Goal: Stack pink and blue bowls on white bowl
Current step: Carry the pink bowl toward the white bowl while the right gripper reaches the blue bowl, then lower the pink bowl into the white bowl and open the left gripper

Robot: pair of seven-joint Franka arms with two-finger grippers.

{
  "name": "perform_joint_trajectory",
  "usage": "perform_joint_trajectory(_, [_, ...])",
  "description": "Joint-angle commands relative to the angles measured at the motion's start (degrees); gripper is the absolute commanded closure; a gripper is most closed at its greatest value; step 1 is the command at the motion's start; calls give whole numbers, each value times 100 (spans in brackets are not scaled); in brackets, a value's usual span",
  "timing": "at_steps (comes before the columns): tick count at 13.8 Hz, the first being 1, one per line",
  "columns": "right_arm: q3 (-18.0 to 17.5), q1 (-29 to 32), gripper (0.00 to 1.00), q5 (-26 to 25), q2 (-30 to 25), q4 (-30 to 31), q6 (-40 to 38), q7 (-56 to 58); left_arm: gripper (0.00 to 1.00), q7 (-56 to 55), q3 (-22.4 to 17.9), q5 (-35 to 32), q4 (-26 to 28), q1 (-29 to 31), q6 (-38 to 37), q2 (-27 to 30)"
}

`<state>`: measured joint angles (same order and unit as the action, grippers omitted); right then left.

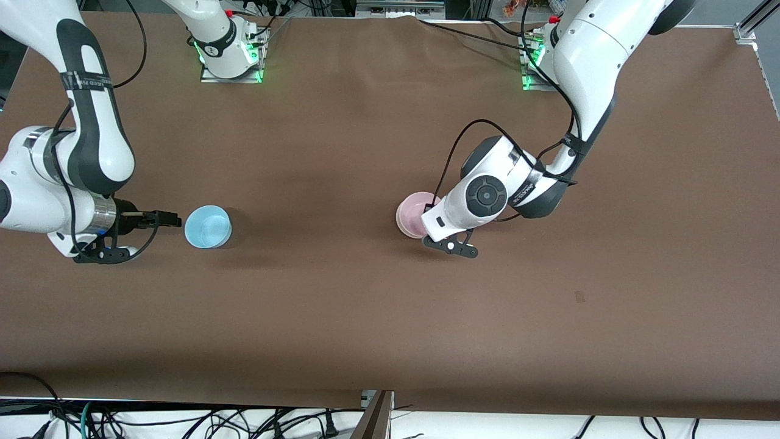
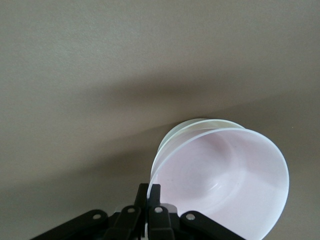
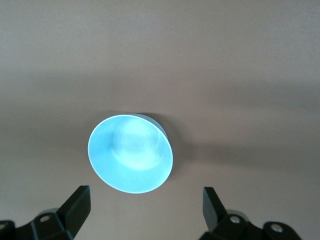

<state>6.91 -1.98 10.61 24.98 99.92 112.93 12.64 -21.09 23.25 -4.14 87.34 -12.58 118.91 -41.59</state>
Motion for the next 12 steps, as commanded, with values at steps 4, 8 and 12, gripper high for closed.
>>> perform_joint_trajectory(4, [100, 4, 1, 248, 173, 54, 273, 362, 100, -97, -58, -114, -32, -122, 176, -121])
perform_joint_trajectory(8, [100, 4, 1, 248, 226, 54, 317, 405, 100, -97, -58, -122, -24, -122, 247, -148])
perform_joint_trajectory(12, [100, 4, 1, 248, 253, 46, 326, 405, 98, -106, -58, -122, -24, -122, 247, -148])
